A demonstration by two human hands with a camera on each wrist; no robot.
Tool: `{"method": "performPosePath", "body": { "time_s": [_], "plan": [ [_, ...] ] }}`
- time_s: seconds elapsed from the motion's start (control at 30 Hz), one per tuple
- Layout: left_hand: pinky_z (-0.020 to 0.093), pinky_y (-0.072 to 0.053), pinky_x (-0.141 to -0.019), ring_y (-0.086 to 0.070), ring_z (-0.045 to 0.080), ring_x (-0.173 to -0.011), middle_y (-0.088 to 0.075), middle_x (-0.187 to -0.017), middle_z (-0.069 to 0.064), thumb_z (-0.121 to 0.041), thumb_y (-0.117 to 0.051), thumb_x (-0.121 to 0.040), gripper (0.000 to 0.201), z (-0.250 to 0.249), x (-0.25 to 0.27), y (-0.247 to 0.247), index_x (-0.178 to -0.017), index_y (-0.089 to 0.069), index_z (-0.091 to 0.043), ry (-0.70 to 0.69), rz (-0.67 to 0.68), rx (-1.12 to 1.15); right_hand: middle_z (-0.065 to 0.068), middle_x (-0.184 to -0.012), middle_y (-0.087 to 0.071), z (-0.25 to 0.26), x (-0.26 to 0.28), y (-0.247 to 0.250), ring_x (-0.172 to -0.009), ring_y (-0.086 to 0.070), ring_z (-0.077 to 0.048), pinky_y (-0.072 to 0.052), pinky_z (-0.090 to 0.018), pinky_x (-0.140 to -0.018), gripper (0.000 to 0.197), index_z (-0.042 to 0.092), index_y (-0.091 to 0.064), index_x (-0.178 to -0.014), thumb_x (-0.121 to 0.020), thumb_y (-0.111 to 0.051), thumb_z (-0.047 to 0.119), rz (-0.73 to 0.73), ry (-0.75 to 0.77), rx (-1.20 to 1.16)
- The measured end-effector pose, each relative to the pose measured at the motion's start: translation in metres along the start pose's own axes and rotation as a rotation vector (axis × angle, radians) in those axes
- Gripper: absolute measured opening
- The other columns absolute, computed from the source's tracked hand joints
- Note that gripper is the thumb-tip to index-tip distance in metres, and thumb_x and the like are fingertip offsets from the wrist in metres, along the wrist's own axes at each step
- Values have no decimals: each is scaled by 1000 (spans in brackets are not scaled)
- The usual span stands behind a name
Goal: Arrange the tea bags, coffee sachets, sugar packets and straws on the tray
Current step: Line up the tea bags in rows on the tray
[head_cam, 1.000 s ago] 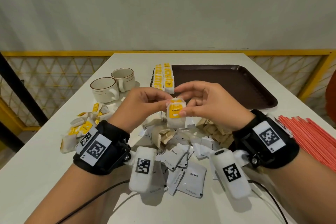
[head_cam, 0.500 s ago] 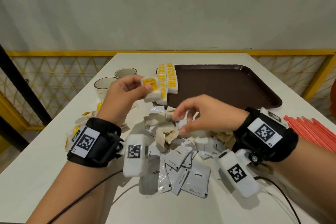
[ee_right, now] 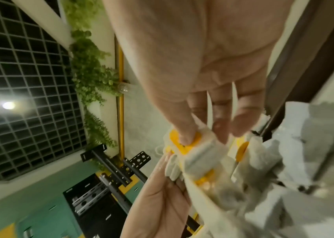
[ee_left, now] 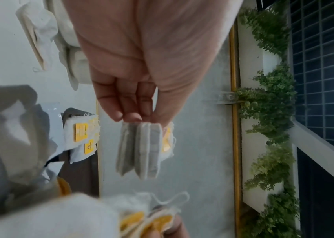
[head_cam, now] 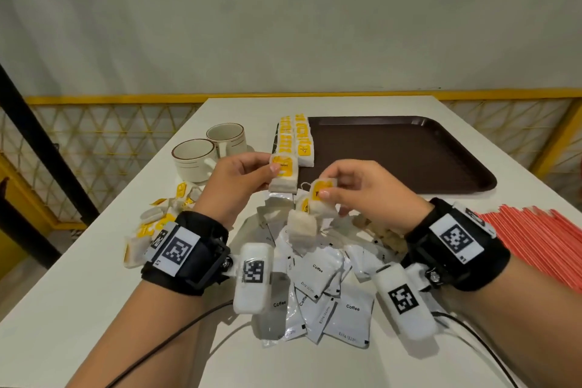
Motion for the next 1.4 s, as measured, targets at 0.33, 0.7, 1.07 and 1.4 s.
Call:
{"method": "performPosePath", "body": {
  "time_s": [0.33, 0.7, 1.07, 1.4],
  "plan": [
    [20, -52, -68, -58, 18, -74, -69, -85, 16, -5, -63, -86, 10, 0, 5, -13, -93, -71, -7, -32, 31, -74, -1, -78, -71, -8, 7, 12, -69, -65, -11, -51, -22, -58, 14, 13, -66, -90, -84, -67, 1, -125, 15, -279],
    [22, -50, -70, -60, 12, -73, -68, -78, 3, -7, -66, -83, 7, 3, 16, -43, -81, -69, -13, -12, 205, -106, -4, -80, -71, -6, 14, 6, -73, -66, -18, -57, -32, -65, 19, 10, -63, -90, -72, -68, 12, -169, 45, -494],
    [20, -48, -64, -55, 15, -77, -58, -87, 9, 12, -57, -85, 24, -3, 26, -60, -89, -56, -12, -82, 358, -53, -10, -82, -68, -15, 14, 22, -73, -63, -16, -56, -24, -61, 15, 13, -64, -86, -83, -68, -1, -396, 55, -283],
    [20, -54, -72, -65, 12, -76, -70, -79, -1, 5, -66, -81, 14, -1, 21, -48, -79, -69, -8, -79, 212, -101, -8, -84, -68, -14, 13, 25, -74, -65, -18, -57, -31, -64, 7, 15, -64, -87, -90, -62, 8, -358, 20, -314]
  ]
}}
Point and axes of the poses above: each hand's wrist, its own x-axis away from the middle knuckle, its own y-axis out of the back of the hand, z = x × y, the point moved 7 cm from there along -x, towards the middle knuckle
